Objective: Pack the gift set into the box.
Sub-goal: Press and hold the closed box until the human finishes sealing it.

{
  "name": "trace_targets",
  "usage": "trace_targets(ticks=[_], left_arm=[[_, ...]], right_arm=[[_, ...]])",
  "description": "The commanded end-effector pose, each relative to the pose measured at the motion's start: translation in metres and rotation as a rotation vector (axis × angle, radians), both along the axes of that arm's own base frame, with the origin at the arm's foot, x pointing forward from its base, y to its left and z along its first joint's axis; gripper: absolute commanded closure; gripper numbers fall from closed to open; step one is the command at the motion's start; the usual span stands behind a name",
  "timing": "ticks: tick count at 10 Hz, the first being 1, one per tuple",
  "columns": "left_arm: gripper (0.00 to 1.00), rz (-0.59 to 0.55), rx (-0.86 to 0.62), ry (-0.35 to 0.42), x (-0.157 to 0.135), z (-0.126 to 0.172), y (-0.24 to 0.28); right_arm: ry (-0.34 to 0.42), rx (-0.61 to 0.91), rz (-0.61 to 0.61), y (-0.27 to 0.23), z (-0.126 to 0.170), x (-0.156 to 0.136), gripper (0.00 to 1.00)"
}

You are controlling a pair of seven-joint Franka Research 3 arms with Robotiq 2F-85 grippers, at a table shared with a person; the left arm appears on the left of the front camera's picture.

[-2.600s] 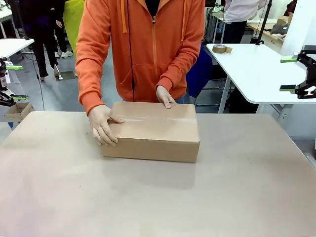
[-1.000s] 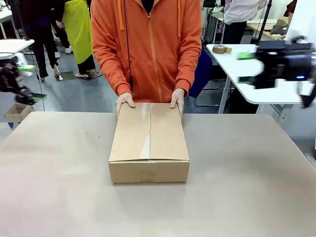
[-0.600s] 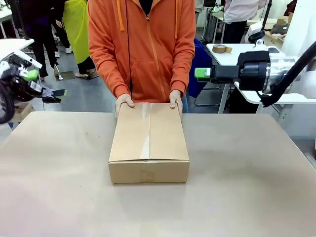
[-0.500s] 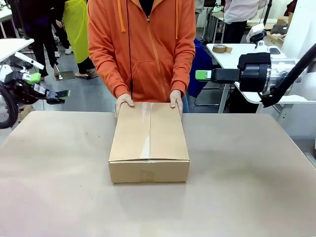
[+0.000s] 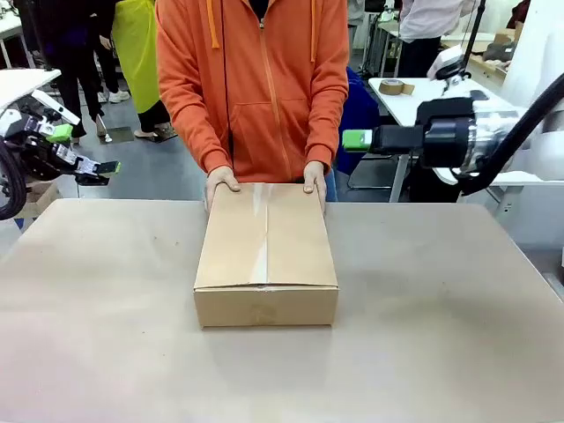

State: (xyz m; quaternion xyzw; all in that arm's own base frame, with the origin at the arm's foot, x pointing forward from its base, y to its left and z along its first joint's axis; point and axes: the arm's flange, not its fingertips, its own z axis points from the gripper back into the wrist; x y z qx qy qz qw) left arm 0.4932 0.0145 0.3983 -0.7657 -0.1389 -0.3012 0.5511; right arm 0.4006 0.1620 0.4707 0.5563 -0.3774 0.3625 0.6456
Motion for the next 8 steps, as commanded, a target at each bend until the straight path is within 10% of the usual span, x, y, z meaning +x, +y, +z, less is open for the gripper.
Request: trace_targets(ticks=[1, 3, 7, 8], left_arm=[[0.0, 0.047, 0.193, -0.536, -0.014, 0.006, -0.025], [0.0, 0.207, 0.451, -0.935, -0.024, 0.005, -0.04], [0.0, 0.385, 0.329, -1.143, -0.029, -0.011, -0.065], [0.0, 0.17, 0.399, -0.9, -0.008, 0.005, -0.044]], right_arm=[[-0.155, 0.038, 0.287, 0.014, -0.023, 0.025, 0.0], [-0.112, -0.026, 0.442, 0.036, -0.053, 0.034, 0.0], [-0.156, -0.162, 0.465, 0.05, -0.082, 0.053, 0.0], [-0.077, -0.113, 0.447, 0.049, -0.087, 0.043, 0.0]])
